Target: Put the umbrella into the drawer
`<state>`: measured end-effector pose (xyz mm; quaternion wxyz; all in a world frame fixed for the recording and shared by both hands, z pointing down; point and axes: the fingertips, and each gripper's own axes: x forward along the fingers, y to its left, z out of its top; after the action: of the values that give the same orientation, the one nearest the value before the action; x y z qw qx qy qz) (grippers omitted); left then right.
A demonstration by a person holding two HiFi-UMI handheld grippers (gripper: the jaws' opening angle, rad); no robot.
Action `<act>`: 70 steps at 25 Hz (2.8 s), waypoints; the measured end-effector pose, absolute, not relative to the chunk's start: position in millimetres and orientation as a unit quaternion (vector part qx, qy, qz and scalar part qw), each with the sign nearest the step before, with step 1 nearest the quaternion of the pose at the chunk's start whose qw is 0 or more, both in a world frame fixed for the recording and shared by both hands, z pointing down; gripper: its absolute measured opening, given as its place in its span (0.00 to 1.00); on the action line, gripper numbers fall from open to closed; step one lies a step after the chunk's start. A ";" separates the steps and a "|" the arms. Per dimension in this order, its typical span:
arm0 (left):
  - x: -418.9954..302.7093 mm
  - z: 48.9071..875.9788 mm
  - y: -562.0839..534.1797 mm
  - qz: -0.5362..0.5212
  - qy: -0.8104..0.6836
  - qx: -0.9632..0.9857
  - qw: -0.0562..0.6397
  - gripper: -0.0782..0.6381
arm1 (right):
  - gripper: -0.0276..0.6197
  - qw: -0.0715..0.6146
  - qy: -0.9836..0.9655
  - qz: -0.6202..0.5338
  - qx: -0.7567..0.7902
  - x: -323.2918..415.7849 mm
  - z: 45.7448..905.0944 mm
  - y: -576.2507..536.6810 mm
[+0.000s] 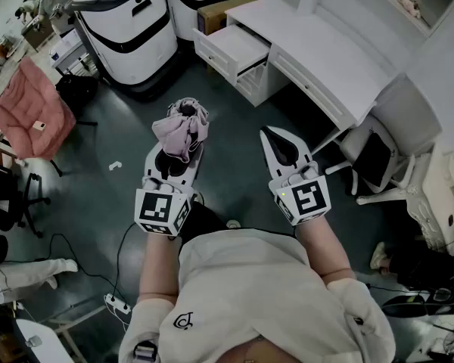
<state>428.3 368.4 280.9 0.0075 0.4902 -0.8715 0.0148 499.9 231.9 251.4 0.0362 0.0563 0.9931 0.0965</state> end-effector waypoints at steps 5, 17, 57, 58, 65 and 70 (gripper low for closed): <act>424.2 279.3 371.1 0.011 -0.870 0.493 0.005 0.42 | 0.05 0.028 0.995 0.084 0.049 496.3 257.1 230.4; 417.9 293.0 368.2 0.017 -0.873 0.488 0.021 0.42 | 0.05 0.056 0.995 0.049 0.060 487.9 260.7 223.4; -100.6 332.2 219.6 0.042 -0.757 0.647 0.080 0.42 | 0.05 0.004 0.992 0.017 -0.127 8.6 295.6 99.7; -108.2 335.0 207.0 0.042 -0.754 0.651 0.082 0.42 | 0.05 0.005 0.991 0.017 -0.129 1.3 297.5 88.3; -164.6 345.7 100.7 0.062 -0.730 0.675 0.093 0.42 | 0.05 -0.001 0.989 0.023 -0.149 -55.0 301.5 -9.7; -188.4 367.7 23.3 0.078 -0.707 0.694 0.109 0.42 | 0.05 -0.015 0.987 0.008 -0.163 -77.6 319.3 -76.6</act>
<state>-188.4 23.3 367.7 0.1091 0.6941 -0.7073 0.0782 -77.6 -76.6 319.3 -0.0147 -0.1625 0.9866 0.0079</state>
